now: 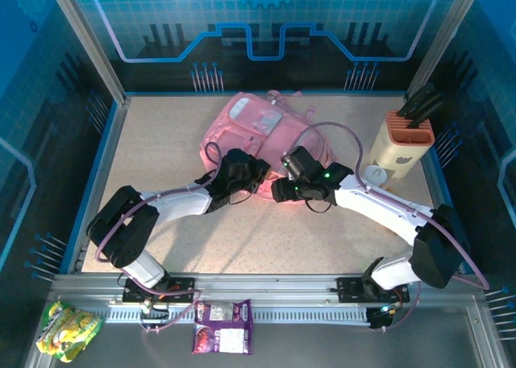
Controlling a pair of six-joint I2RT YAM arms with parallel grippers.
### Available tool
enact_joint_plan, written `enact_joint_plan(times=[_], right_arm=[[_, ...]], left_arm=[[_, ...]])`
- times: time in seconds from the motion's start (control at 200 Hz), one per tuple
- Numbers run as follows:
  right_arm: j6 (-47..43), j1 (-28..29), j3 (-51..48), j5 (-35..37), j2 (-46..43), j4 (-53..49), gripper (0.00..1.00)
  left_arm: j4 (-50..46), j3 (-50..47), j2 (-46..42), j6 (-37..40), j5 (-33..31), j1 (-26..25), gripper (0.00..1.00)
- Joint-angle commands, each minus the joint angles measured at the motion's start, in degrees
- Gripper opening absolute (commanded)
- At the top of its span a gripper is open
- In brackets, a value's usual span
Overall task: Pack the student bag
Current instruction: Zip the student bag at the center of the table.
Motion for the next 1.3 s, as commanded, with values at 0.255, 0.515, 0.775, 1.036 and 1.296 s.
enact_joint_plan(times=[0.255, 0.515, 0.775, 1.036, 1.296], right_arm=[[11.95, 3.94, -0.46, 8.82, 3.30, 6.80, 0.68], [19.63, 4.21, -1.98, 10.20, 5.64, 13.70, 0.55], [26.94, 4.26, -3.79, 17.22, 6.14, 17.43, 0.55], [29.16, 4.28, -2.30, 23.80, 6.84, 13.66, 0.56], [22.93, 4.13, -2.81, 27.41, 3.76, 8.82, 0.43]], left_arm=[[2.89, 1.76, -1.40, 1.59, 0.47, -1.41, 0.00], [4.20, 1.51, -1.52, 0.33, 1.30, -1.50, 0.00], [3.08, 1.89, -2.37, 0.03, 1.30, -1.61, 0.00], [1.13, 2.02, -4.06, 0.66, 0.14, -1.89, 0.00], [-1.16, 2.36, -5.67, 2.27, -1.24, -1.80, 0.00]])
